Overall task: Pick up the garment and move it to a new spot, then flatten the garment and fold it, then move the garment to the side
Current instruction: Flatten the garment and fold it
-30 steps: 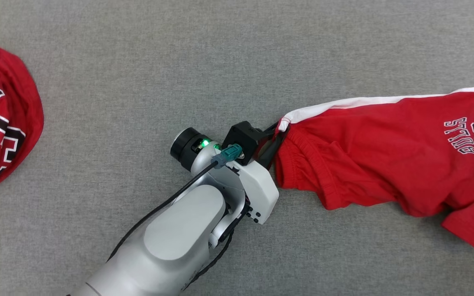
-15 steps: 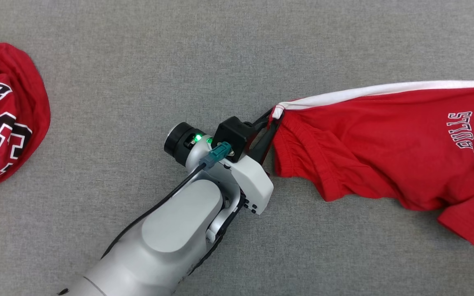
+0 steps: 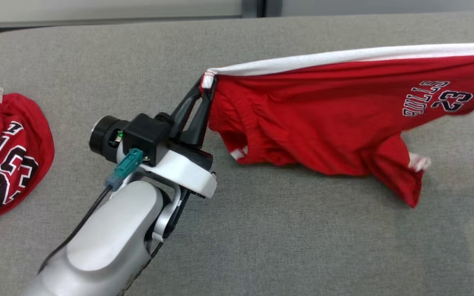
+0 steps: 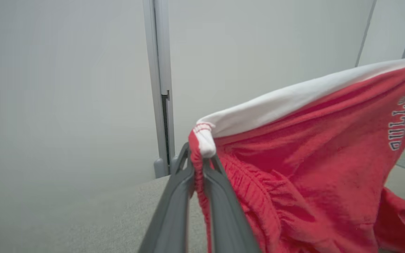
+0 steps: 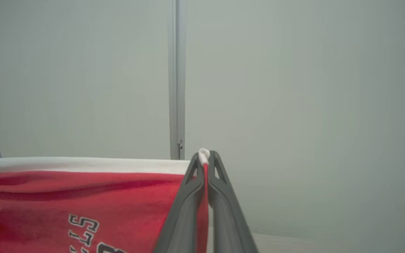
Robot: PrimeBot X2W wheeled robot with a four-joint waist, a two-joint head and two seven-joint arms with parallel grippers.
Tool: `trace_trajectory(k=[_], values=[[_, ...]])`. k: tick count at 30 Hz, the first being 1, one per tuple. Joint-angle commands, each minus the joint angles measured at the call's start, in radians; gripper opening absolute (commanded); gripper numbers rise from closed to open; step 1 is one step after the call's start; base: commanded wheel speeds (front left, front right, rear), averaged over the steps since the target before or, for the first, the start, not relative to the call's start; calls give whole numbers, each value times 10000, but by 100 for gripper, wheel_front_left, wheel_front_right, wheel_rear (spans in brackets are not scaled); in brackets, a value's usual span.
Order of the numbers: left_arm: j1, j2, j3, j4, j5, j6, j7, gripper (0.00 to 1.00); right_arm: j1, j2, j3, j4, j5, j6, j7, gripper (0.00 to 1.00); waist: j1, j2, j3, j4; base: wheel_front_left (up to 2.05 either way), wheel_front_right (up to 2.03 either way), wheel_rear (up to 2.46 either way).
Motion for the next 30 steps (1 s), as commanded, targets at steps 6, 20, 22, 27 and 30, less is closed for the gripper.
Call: trace_trajectory(k=[6, 20, 22, 27, 30], values=[[265, 1310, 789, -2479, -8, 533, 286, 0, 792, 511, -1332, -2944, -1096, -28, 1090, 0, 0, 0, -1142, -221, 0, 0, 0], [53, 2235, 1492, -4505, -191, 1111, 1170, 0, 845, 1110, -1926, -4359, -1169, -28, 2621, 0, 0, 0, -1392, -133, 0, 0, 0], [-264, 2217, 1535, -4305, -74, 1066, 1139, 0, 541, 1146, -1909, -4150, -1078, -28, 2597, 0, 0, 0, -1114, -92, 0, 0, 0], [-1141, 1755, 1572, -3522, -288, 621, 963, 0, -569, 1004, -1792, -3505, -861, -30, 2491, 0, 0, 0, -382, 18, 0, 0, 0], [-2248, 1263, 1650, -2372, -388, 72, 682, 0, -1911, 792, -1464, -2655, -701, -28, 2353, 0, 0, 0, 113, 110, 0, 0, 0]])
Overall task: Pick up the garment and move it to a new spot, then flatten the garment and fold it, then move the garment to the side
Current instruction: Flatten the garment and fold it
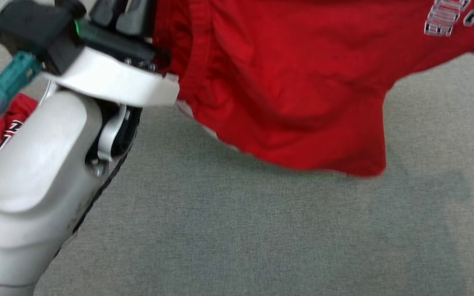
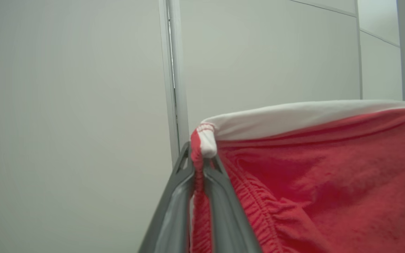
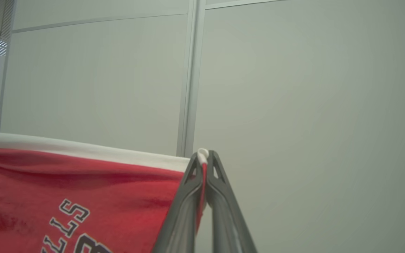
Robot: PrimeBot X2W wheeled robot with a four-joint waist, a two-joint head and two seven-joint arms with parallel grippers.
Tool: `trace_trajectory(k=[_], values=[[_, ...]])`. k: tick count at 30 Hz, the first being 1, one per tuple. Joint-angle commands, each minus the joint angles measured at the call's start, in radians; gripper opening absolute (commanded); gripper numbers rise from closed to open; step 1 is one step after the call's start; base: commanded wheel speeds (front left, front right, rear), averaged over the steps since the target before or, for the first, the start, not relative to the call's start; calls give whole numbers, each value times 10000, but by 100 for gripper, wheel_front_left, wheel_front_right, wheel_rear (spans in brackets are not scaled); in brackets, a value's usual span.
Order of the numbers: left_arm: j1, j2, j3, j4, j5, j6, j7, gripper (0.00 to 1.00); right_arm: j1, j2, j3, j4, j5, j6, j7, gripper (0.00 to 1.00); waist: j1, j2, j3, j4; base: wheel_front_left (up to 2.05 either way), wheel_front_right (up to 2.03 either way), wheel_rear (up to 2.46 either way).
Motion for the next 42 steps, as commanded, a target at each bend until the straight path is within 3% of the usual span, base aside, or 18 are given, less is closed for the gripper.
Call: trace_trajectory(k=[1, 5, 11, 18, 24, 29, 33, 42], values=[[-478, -147, 113, 504, -118, -178, -131, 0, -571, -121, 129, 400, 96, -28, -139, 0, 0, 0, 497, 136, 0, 0, 0], [-2123, -890, 298, 2671, -117, -931, -551, 0, -2947, -275, 972, 2221, 180, -28, -438, 0, 0, 0, 943, 130, 0, 0, 0], [-3574, -1930, 1068, 5525, 476, -1842, -816, 0, -5449, 457, 2557, 5193, 196, -27, -1419, 0, 0, 0, 1197, -126, 0, 0, 0], [-2425, -2822, 2246, 7888, 1168, -2767, -806, 0, -5507, 1607, 4460, 8496, 778, -25, -2152, 0, 0, 0, 1267, -389, 0, 0, 0], [-1449, -3194, 2737, 9294, 1345, -3019, -808, 0, -4754, 2125, 5669, 9931, 1642, -25, -2556, 0, 0, 0, 1392, -434, 0, 0, 0], [-570, -3290, 2959, 9415, 1504, -3140, -807, 0, -3804, 2042, 6168, 9772, 2242, -24, -2717, 0, 0, 0, 1358, -381, 0, 0, 0], [424, -3292, 2762, 8839, 1357, -3269, -808, 0, -2489, 1737, 5650, 8567, 2294, -25, -2711, 0, 0, 0, 1174, -338, 0, 0, 0], [3993, -3283, 2787, 5580, 2275, -3076, -807, 0, 1844, 1310, 4125, 5093, 1299, -24, -2707, 0, 0, 0, 222, -270, 0, 0, 0]])
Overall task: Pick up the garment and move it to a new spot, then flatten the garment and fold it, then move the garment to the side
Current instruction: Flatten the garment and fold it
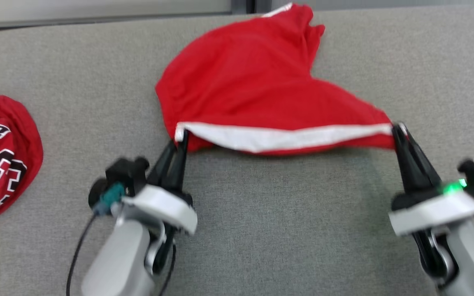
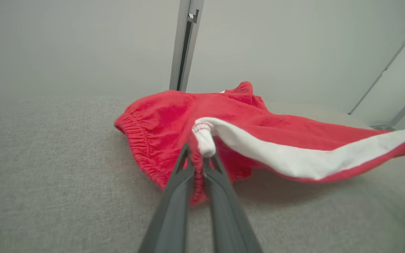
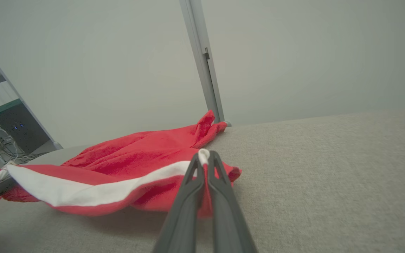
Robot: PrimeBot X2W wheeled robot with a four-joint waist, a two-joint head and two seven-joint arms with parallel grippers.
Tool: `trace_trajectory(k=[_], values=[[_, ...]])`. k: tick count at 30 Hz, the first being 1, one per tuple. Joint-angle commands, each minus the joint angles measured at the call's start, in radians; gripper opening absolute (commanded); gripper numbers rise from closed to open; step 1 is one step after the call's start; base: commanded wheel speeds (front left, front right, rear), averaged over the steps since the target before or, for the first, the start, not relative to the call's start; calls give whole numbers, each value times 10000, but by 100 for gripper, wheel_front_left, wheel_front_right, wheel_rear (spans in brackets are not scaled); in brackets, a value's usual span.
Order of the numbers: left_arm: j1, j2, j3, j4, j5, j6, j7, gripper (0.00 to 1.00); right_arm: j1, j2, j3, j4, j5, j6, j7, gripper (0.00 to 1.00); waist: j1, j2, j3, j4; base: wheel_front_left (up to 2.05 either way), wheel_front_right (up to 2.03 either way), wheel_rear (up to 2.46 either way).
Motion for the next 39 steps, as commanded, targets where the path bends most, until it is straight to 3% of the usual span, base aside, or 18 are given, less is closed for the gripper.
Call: trace_trajectory(k=[1, 8, 12, 20, 25, 30, 39], values=[[194, 50, 35, -161, 98, -2, -11, 0, 261, -48, -120, -154, -58, -18, -40, 0, 0, 0, -274, 52, 0, 0, 0], [2747, 253, -14, -2225, 800, -74, -13, 0, 3715, 361, -1437, -2219, -729, -18, -40, 0, 0, 0, -1259, 181, 0, 0, 0], [3889, 553, 113, -3181, 794, 182, 72, 0, 5150, 643, -1888, -3352, -1060, -20, 377, 0, 0, 0, -1547, 79, 0, 0, 0], [5143, 832, 118, -4972, 689, 747, 969, 0, 6423, 1083, -2793, -4995, -1679, -20, 1385, 0, 0, 0, -1649, -63, 0, 0, 0], [4764, 779, 30, -5215, 655, 777, 1245, 0, 5753, 837, -3101, -4935, -1778, -20, 1575, 0, 0, 0, -1141, 107, 0, 0, 0], [3728, 619, -91, -5037, 605, 603, 1390, 0, 4037, 114, -3290, -4237, -1595, -20, 1675, 0, 0, 0, -88, 604, 0, 0, 0], [1463, 261, -330, -3907, 428, 278, 1066, 0, -267, -1635, -1886, -1970, -1162, -20, 2045, 0, 0, 0, 1510, 1754, 0, 0, 0]])
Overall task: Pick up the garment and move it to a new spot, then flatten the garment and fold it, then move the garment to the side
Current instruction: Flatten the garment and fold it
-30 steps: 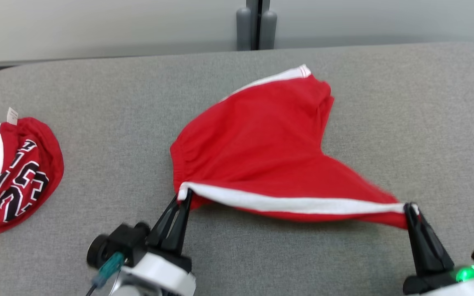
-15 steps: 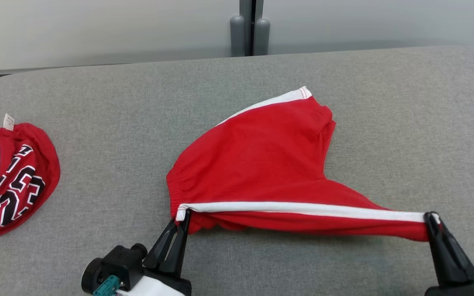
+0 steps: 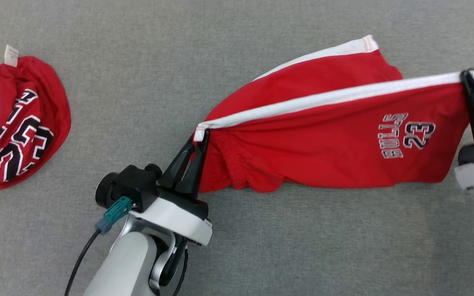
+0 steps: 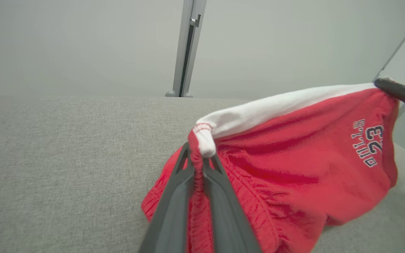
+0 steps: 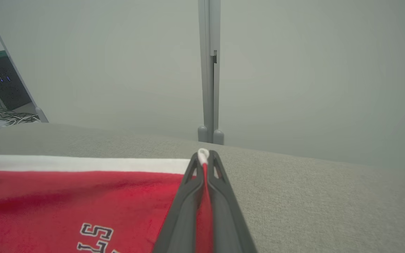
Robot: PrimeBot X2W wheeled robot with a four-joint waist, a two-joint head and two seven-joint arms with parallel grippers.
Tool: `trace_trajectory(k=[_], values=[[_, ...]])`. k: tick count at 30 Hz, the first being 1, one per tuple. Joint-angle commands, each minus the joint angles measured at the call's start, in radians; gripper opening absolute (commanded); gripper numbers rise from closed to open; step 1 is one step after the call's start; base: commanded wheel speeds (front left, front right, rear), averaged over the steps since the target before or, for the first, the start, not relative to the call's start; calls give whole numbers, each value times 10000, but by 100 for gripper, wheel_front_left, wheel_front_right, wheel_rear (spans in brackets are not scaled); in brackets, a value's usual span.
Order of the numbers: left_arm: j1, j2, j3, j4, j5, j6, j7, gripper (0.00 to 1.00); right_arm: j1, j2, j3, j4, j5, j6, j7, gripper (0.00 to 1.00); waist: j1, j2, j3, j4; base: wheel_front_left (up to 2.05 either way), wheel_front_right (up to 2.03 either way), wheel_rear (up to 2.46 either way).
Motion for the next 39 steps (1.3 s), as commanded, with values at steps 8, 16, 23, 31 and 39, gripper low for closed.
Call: trace_trajectory(k=[8, 16, 23, 31, 39], values=[[-1303, -118, -145, 940, -285, -103, -298, 0, -3084, -614, 1618, 2408, 587, -22, -132, 0, 0, 0, 1102, 1138, 0, 0, 0], [-1863, -168, -354, 1850, -633, -235, -190, 82, -4799, -628, 3158, 4535, 947, -22, -956, 100, 0, 0, 1254, 1313, 0, 0, 0], [-1653, -202, -353, 1982, -804, 78, -712, 100, -4641, -263, 3209, 4856, 941, -22, -1982, 100, 0, 0, 938, 1073, 0, 0, 0], [-993, -181, 400, 918, -403, 1021, -1154, 100, -2717, 411, 1338, 2509, 90, -20, -2048, 100, 0, 0, 350, 424, 0, 0, 0], [-756, 219, 1038, -21, 668, 1428, -1178, 100, -559, 1092, -4, 984, -549, -15, -2051, 100, 0, 0, -158, -180, 0, 0, 0]])
